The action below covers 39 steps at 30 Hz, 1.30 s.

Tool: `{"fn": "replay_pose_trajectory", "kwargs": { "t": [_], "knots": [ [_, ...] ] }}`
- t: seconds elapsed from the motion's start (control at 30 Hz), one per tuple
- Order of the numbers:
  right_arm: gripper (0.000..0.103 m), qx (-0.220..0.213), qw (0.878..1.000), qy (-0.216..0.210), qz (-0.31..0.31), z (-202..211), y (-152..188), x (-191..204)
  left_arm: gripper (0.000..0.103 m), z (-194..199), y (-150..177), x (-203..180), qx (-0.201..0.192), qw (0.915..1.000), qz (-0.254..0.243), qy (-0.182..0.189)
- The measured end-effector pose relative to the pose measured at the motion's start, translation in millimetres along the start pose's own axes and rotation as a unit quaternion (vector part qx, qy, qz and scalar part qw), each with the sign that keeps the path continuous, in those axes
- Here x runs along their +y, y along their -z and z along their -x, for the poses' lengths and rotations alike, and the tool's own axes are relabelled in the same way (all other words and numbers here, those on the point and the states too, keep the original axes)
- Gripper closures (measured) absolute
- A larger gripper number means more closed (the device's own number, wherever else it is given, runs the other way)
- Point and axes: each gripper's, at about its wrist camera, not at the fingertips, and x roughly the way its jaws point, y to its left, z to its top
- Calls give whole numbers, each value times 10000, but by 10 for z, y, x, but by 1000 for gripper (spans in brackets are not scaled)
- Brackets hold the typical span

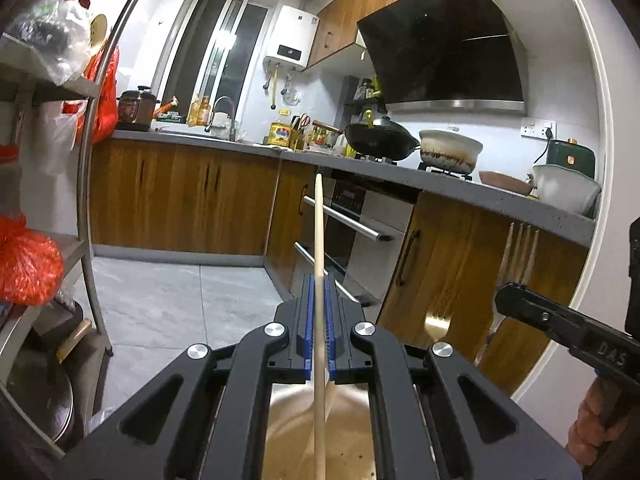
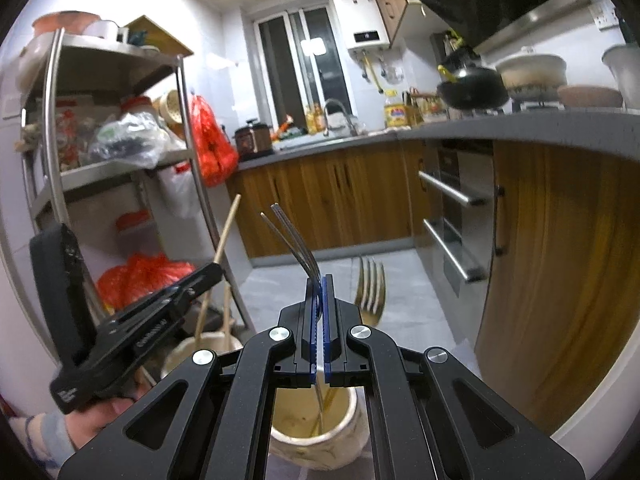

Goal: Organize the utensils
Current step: 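Drop chopstick in large holder with left tool while right drops silver fork in floral holder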

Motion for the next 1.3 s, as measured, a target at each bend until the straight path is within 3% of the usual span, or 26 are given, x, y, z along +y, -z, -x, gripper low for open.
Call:
{"fn": "replay_pose_trajectory", "kwargs": {
  "t": [0.43, 0.67, 0.8, 1.03, 1.17, 1.23, 1.3],
  "knots": [
    [100, 452, 9984, 93, -327, -152, 290, -186, 98, 250, 315, 117, 661, 9971, -221, -307],
    [100, 615, 9970, 93, -463, -208, 350, -221, 94, 284, 258, 116, 702, 9963, -277, -419],
    [100, 634, 9969, 132, -454, -210, 347, -240, 68, 337, 227, 105, 615, 9965, -311, -478],
    [97, 691, 9962, 199, -483, -235, 358, -272, 52, 378, 214, 125, 625, 9960, -334, -550],
    [82, 647, 9965, 190, -486, -221, 349, -278, 37, 410, 211, 137, 600, 9959, -311, -609],
    [68, 608, 9967, 192, -499, -193, 341, -287, 21, 443, 214, 148, 560, 9959, -286, -655],
    [57, 556, 9971, 180, -497, -150, 332, -290, 13, 475, 210, 161, 518, 9959, -278, -686]
  ]
}}
